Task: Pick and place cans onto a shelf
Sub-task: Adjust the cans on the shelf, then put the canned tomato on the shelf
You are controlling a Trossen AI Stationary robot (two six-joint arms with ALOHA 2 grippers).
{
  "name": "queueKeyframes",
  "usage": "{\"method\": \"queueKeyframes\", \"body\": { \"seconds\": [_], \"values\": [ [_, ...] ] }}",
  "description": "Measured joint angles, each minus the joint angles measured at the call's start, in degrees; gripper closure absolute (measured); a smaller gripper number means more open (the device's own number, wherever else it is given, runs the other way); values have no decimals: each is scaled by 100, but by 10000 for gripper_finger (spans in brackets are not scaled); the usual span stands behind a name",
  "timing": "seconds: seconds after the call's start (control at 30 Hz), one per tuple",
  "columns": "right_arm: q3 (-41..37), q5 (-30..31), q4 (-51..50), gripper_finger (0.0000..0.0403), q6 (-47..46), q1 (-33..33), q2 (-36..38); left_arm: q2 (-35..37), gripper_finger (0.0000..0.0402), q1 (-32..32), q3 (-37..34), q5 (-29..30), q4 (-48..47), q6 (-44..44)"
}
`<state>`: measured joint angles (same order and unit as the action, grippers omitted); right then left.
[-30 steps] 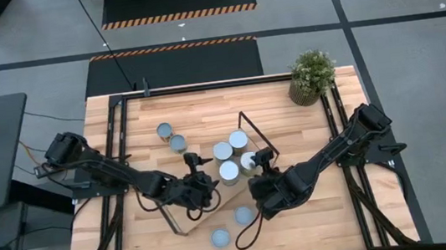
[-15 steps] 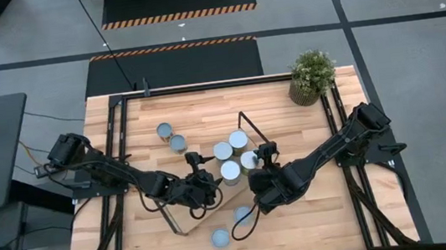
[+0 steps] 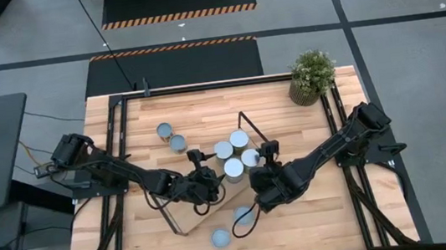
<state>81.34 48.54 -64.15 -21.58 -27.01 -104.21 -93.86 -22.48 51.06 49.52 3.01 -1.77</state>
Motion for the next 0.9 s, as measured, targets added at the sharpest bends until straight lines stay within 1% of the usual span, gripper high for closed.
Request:
{"method": "queueKeyframes", "body": {
  "seconds": [0.2, 0.27, 0.4, 0.53, 0.67, 0.8, 0.87, 0.9],
  "values": [
    [0, -86, 25, 53, -217, -136, 284, 94, 5, -244, 1, 157, -16, -69],
    [0, -202, 124, 53, -205, -186, 384, 200, 5, -352, -1, 179, -192, -86],
    [0, -657, 641, 53, 28, -285, 462, 542, 5, -498, -2, 170, -741, 50],
    [0, -988, 1189, 53, 523, -340, 460, 925, 5, -540, 0, 197, -1306, 370],
    [0, -1527, 1943, 53, 1077, -341, 456, 1203, 5, -529, 1, 360, -1880, 697],
    [0, -2207, 2664, 53, 1551, -325, 453, 1233, 5, -498, 1, 621, -2117, 633],
    [0, -2409, 2923, 53, 1707, -318, 451, 1233, 5, -499, 1, 587, -2177, 577],
    [0, -2446, 3014, 53, 1748, -317, 450, 1233, 5, -501, 1, 481, -2253, 607]
  ]
}}
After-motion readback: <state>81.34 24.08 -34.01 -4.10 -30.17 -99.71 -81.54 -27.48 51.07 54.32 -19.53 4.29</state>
